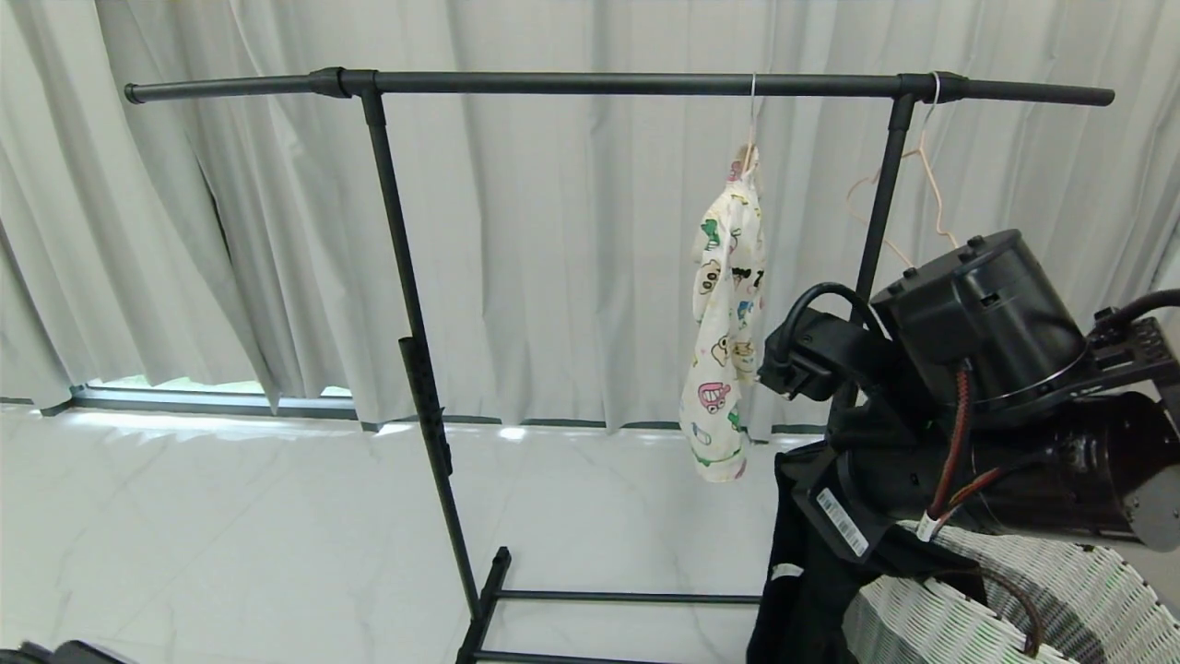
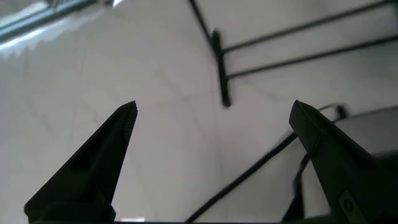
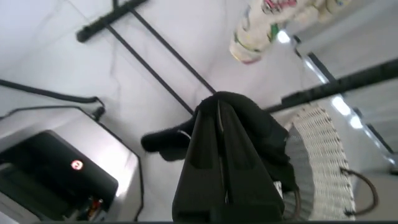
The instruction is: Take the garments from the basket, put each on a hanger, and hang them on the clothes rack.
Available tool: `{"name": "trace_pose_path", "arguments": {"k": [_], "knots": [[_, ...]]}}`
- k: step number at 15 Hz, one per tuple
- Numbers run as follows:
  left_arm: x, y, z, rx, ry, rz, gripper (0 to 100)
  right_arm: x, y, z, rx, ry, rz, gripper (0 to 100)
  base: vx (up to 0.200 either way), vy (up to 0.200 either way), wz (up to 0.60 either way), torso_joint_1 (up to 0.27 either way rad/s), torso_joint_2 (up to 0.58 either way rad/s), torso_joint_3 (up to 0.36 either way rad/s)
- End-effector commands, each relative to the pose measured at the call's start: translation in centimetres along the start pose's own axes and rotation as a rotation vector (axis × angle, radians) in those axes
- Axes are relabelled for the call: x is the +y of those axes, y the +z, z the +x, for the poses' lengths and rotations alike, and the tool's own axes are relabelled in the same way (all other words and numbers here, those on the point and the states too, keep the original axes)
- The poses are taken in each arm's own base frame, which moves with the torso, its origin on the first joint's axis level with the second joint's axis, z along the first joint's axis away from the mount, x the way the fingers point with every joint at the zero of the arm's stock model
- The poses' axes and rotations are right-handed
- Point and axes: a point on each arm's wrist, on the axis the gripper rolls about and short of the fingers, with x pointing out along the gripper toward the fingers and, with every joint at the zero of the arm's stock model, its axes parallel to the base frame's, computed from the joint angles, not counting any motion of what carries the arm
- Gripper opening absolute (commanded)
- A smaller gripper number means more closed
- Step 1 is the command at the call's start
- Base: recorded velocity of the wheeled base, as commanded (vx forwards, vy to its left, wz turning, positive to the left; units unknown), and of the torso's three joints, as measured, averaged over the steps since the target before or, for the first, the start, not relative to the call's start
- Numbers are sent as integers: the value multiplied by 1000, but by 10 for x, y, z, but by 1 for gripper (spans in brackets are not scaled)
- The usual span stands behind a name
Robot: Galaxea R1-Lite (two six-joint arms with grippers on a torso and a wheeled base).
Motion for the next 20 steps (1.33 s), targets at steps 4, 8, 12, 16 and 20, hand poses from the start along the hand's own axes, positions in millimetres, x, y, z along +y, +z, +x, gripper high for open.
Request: {"name": "trace_pose_path", "arguments": {"k": [4,8,12,16,20], "knots": [[-7,127,-14,-279,-241,-42,100,9,10,-1,-37,69,2,0,0,0,0,0,0,0],[-67,180,0,-296,-498,-38,100,18,26,-13,-149,176,78,0,0,0,0,0,0,0],[-120,198,24,-309,-603,-104,100,16,32,-22,-217,231,89,0,0,0,0,0,0,0],[-146,183,60,-180,-575,-38,100,12,32,-35,-251,265,95,0,0,0,0,0,0,0],[-149,178,101,-86,-486,-45,100,9,32,-42,-269,264,101,0,0,0,0,0,0,0]]}}
